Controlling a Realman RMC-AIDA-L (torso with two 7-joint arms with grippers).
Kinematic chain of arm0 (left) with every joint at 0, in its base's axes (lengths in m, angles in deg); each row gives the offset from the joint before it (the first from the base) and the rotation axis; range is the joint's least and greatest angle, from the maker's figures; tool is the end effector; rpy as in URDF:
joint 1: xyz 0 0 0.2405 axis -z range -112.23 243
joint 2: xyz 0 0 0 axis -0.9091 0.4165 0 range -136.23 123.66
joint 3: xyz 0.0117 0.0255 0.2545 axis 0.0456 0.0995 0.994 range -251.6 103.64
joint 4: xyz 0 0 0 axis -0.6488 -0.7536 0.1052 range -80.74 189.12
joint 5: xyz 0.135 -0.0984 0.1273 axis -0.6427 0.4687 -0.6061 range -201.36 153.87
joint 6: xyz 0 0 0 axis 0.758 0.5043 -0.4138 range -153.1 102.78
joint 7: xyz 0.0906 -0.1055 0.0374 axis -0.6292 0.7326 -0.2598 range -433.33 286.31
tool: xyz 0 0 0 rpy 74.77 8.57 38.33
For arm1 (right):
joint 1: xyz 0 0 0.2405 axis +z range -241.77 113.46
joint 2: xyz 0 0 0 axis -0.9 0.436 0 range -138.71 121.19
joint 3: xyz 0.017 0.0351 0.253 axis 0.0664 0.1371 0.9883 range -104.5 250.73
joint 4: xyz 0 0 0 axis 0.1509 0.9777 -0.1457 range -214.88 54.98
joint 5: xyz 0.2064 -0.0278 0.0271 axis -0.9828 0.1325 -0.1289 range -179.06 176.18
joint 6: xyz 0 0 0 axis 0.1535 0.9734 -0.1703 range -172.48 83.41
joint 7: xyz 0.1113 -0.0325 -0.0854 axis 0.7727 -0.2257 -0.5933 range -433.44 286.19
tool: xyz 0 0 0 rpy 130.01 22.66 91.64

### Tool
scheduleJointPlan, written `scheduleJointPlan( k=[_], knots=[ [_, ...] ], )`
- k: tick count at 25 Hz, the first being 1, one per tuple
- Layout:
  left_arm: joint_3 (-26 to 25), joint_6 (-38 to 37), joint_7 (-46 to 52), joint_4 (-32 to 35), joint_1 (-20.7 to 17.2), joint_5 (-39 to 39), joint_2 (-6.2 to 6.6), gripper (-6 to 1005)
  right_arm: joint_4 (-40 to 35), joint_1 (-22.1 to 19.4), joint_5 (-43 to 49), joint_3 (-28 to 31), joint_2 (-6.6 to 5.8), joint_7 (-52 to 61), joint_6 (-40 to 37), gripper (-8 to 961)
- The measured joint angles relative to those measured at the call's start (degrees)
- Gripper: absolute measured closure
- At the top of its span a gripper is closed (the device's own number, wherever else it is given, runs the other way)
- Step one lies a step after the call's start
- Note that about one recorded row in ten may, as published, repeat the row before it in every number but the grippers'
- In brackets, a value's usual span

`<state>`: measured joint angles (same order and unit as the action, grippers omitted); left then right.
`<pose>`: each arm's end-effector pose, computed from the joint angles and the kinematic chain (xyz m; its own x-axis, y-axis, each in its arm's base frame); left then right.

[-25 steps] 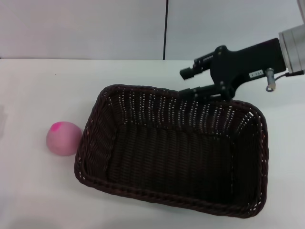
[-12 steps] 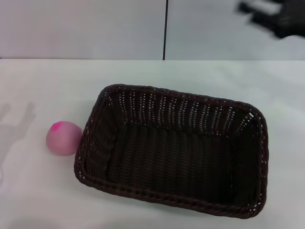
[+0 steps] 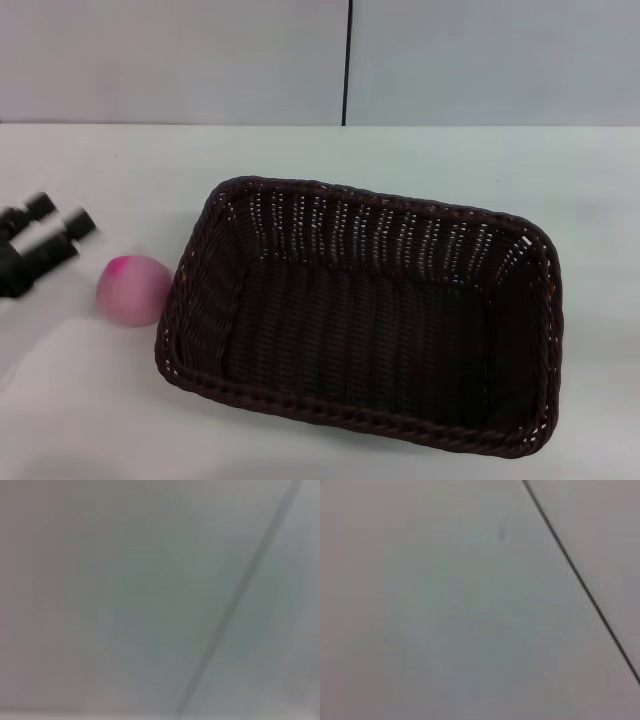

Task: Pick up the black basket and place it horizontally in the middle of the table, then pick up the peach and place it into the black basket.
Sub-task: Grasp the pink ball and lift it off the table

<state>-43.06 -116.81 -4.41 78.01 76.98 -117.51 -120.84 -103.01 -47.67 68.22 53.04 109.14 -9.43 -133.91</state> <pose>-0.3629 0.2393 0.0453 0.4714 0.3202 0.8217 0.7870 -0.5733 -0.2281 0.3503 0.2821 0.1049 0.2935 0.1715 -0.9405 -0.8701 -0.3596 -0.3371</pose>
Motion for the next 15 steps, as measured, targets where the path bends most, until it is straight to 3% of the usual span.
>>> scheduleJointPlan(
  k=[5,15],
  knots=[
    [-0.3,1.5,0.5,1.2,1.2,-7.4,0.27,172,0.5,-0.6,-0.1,1.0,0.13,0.0,-3.1,435],
    [0.4,5.2,0.7,0.8,0.7,-9.5,-0.07,173,3.8,0.3,-0.2,8.0,0.36,1.4,-3.9,436]
  ],
)
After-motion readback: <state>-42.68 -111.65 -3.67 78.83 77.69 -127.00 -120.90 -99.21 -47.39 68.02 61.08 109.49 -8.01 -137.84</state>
